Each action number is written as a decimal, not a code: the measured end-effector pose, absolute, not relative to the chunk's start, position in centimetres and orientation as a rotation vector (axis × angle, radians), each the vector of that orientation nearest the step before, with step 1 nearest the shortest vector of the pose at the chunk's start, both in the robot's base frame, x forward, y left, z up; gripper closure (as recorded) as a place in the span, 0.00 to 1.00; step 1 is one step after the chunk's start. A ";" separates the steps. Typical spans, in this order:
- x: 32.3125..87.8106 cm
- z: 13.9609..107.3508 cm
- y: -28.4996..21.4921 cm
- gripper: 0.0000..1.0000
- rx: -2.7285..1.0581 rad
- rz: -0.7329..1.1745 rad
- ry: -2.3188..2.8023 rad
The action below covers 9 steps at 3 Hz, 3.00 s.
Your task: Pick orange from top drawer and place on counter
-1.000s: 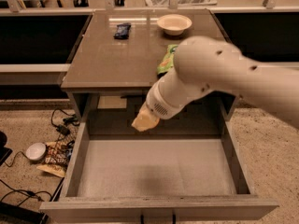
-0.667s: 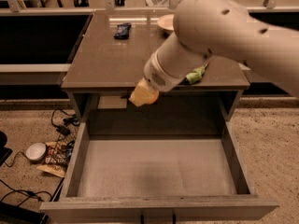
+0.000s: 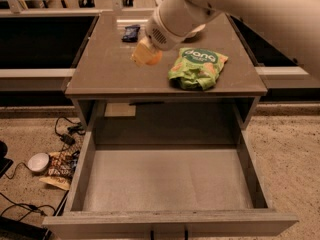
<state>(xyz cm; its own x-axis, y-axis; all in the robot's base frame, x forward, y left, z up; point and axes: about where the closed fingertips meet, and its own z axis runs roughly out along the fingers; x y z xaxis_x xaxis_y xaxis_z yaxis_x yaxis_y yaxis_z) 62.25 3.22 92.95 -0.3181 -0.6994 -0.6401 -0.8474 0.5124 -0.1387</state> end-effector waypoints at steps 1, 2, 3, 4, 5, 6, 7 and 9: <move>66.2 93.2 3.6 1.00 -1.226 0.298 2.025; 68.9 92.1 2.9 1.00 -1.210 0.293 1.939; 68.9 92.1 2.9 1.00 -1.210 0.293 1.939; 70.1 91.6 5.2 1.00 -1.224 0.336 1.925; 72.0 90.6 7.9 1.00 -1.247 0.380 1.917; 73.3 88.7 9.8 1.00 -1.265 0.412 1.936; 74.1 86.2 10.5 1.00 -1.244 0.444 1.973; 75.4 81.6 11.4 1.00 -1.204 0.478 2.056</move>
Offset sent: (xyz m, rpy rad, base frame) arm 0.0910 -0.0173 -0.0213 0.1305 -0.2018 0.0216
